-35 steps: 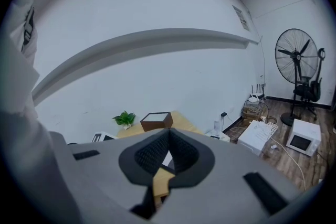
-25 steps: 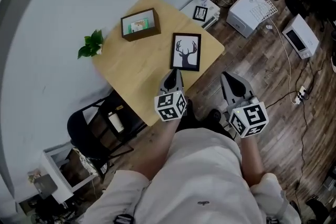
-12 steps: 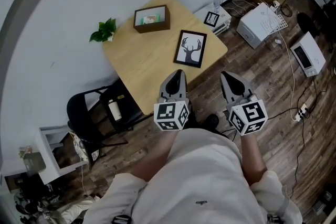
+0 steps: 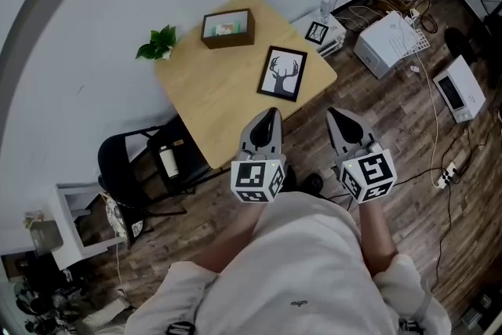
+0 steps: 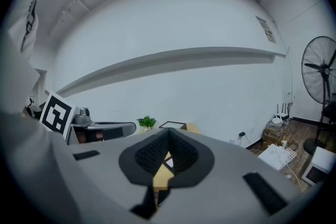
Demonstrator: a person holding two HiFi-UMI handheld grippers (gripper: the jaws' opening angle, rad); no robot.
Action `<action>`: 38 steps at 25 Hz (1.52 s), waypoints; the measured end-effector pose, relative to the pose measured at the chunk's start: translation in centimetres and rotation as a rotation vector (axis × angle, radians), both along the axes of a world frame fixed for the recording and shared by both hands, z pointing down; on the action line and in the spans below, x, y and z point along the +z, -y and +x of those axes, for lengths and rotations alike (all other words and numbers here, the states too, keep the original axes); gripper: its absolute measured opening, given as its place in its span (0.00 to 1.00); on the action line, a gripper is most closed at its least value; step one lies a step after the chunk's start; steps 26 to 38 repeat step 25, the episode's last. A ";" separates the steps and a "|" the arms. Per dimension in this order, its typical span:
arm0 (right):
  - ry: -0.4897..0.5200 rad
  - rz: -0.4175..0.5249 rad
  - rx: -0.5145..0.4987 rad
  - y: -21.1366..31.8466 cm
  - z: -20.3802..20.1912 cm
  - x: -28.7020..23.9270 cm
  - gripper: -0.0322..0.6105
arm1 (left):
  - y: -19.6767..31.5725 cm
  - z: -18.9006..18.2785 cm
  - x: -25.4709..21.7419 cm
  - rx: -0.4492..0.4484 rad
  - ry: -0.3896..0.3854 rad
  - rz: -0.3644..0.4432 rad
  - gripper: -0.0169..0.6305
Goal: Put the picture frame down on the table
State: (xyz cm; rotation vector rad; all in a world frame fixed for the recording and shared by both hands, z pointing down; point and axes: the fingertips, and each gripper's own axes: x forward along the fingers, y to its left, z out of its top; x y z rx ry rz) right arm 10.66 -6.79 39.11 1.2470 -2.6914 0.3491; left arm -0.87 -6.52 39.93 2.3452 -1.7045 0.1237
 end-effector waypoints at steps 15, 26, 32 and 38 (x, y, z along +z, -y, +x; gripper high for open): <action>0.002 -0.022 0.002 -1.7 -0.6 0.5 0.05 | -0.4 0.3 0.5 0.006 -0.008 -0.010 0.05; -0.007 -0.017 0.006 -1.4 -0.6 1.1 0.05 | -0.1 0.5 1.3 0.021 0.003 -0.018 0.05; -0.007 -0.017 0.006 -1.4 -0.6 1.1 0.05 | -0.1 0.5 1.3 0.021 0.003 -0.018 0.05; -0.007 -0.017 0.006 -1.4 -0.6 1.1 0.05 | -0.1 0.5 1.3 0.021 0.003 -0.018 0.05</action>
